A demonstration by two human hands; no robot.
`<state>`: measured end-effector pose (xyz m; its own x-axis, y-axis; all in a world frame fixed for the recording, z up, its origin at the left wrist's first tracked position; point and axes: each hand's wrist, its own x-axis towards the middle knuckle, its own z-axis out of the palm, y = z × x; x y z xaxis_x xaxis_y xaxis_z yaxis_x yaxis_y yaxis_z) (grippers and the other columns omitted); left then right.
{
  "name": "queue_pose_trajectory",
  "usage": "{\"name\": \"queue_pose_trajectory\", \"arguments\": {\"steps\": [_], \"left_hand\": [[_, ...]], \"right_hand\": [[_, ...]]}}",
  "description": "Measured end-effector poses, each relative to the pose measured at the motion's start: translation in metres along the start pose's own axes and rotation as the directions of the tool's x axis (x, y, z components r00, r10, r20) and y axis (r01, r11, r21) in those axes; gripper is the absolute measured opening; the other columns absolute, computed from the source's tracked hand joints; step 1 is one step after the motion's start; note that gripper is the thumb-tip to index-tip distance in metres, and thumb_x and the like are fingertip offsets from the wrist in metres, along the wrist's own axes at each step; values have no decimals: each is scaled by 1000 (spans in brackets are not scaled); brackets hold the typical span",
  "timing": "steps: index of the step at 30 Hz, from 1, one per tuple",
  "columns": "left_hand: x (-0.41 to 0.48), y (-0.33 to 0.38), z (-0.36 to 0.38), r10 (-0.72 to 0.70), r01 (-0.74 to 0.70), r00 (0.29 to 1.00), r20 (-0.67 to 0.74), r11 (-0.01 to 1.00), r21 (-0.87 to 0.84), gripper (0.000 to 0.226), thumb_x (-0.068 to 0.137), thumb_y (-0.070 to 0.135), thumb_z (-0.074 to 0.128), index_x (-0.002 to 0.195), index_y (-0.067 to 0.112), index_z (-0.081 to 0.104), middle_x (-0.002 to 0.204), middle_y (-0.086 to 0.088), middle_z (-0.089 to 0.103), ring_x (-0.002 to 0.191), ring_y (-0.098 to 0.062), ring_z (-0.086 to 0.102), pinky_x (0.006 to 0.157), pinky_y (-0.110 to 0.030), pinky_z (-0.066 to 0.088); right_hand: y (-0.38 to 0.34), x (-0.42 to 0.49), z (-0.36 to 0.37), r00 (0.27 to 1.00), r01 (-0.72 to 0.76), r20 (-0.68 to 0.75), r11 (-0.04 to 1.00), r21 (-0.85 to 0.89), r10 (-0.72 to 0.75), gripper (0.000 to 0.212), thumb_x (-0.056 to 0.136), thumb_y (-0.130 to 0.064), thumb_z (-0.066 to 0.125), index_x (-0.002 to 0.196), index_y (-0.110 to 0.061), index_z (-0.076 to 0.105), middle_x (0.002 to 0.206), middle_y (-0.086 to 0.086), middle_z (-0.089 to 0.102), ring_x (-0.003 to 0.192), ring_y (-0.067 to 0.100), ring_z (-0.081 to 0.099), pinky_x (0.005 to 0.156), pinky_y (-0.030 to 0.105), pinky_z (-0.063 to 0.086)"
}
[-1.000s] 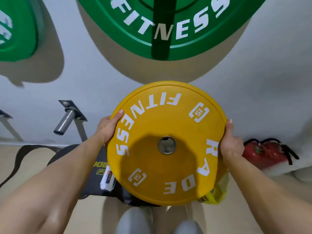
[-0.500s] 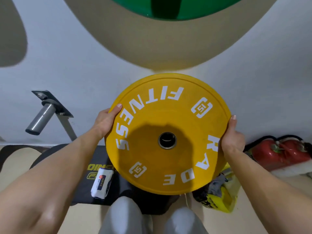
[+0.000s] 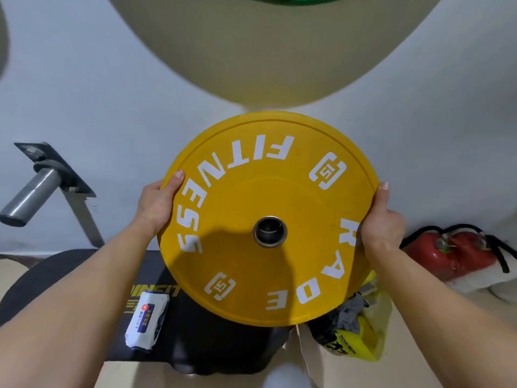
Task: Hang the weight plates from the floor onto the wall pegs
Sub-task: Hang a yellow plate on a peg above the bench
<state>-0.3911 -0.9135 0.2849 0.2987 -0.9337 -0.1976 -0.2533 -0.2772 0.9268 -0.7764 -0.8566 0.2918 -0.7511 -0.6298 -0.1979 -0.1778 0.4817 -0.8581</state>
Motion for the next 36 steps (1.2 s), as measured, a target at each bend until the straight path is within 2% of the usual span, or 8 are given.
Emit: {"name": "queue_pose_trajectory", "arguments": {"steps": [5,9,14,18,22,25,31,36], "left_hand": [[0,-30,0,209,-208,978,7,977,-43,38,96,53,55,83,19,65,60,16,70,55,1,66,60,-21,50],[-3,-34,5,378,-379,925,-30,919,-105,50,67,73,53,69,24,63,56,21,66,51,6,58,53,-10,45],[6,-42,9,493,-499,866,-80,857,-127,57,56,95,56,63,40,68,58,21,65,53,5,55,57,-19,45],[22,-42,12,555,-562,826,-102,824,-76,74,55,99,53,69,27,63,63,17,66,60,0,57,63,-28,47],[42,-36,15,614,-609,784,-95,790,73,85,59,101,42,78,22,62,78,0,68,78,-29,63,75,-44,50],[53,-34,23,641,-607,747,-177,766,211,93,65,98,33,87,12,57,83,-6,63,78,-29,57,67,-38,40],[77,-34,41,614,-513,705,-355,787,343,68,73,84,34,93,19,41,88,-7,53,77,-27,50,64,-35,31],[90,-32,45,621,-494,686,-378,780,385,74,75,85,27,91,14,44,85,-12,57,75,-31,50,63,-37,33]], "right_hand": [[29,1,7,988,107,-119,993,42,-101,78,99,-69,24,70,-3,53,66,9,51,75,34,51,71,41,37],[50,4,16,969,193,-182,974,121,-169,82,103,-61,23,88,11,60,74,14,52,80,31,49,70,40,34],[68,14,30,947,274,-228,938,211,-226,75,104,-58,22,84,4,60,80,15,57,82,30,51,71,38,33],[72,24,44,943,284,-252,921,268,-217,73,105,-57,21,83,1,58,84,17,58,80,30,51,70,36,32],[64,35,61,943,282,-265,908,309,-203,78,90,-75,15,73,-8,53,84,16,60,80,31,54,70,37,35],[54,48,72,939,285,-283,904,319,-196,76,71,-84,9,62,-16,43,78,14,59,74,31,52,68,38,39],[36,80,93,940,266,-297,907,327,-169,61,96,-62,20,61,-17,42,67,5,52,77,33,54,69,39,38],[36,91,106,935,277,-320,881,384,-155,59,91,-63,17,60,-18,41,64,3,51,73,32,53,66,39,39]]}}
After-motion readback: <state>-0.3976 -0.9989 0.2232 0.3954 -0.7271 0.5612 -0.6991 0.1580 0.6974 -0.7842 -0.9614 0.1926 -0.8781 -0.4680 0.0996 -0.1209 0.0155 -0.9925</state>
